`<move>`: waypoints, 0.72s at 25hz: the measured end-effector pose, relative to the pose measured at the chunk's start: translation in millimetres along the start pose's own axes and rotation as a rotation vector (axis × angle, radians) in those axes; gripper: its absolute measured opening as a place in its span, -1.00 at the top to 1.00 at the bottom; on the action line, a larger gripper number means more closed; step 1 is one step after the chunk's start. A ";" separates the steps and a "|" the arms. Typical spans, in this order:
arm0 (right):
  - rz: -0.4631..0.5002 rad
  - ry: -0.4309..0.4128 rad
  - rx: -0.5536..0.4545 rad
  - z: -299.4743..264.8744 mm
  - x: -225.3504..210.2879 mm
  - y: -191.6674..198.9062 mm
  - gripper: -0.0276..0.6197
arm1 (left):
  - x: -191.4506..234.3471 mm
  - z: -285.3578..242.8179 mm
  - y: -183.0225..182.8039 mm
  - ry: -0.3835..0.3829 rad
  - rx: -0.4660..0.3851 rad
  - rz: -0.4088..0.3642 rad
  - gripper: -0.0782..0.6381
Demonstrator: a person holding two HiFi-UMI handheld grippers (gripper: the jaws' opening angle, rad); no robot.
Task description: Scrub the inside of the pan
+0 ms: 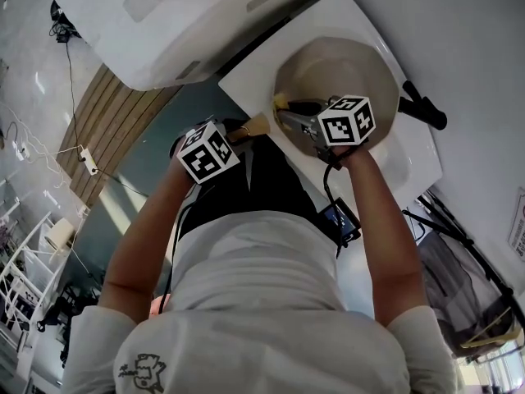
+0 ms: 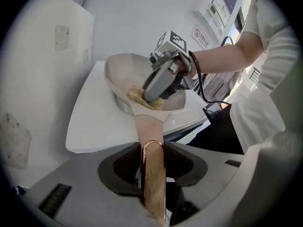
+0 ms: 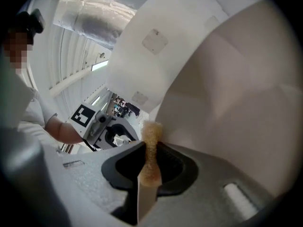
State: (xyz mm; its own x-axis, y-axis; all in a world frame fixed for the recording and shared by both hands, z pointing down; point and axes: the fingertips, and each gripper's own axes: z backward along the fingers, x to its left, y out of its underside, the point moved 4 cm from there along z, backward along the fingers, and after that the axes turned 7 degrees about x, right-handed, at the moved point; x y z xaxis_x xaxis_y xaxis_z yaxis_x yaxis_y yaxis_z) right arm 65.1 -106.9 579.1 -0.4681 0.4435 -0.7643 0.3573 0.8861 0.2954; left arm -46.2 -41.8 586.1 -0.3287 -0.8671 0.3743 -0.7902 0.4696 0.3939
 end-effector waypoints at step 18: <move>-0.159 0.077 0.617 32.3 -5.2 95.8 0.70 | -7.4 -4.0 -1.6 -0.012 -0.014 -0.003 0.35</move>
State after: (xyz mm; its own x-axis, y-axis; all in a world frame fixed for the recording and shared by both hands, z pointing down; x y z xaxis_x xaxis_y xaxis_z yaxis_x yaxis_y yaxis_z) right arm 127.9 -28.7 592.8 -0.6023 0.3414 -0.7216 0.6674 0.7113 -0.2205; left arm -40.5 -35.4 586.0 -0.3330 -0.8703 0.3629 -0.7836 0.4695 0.4069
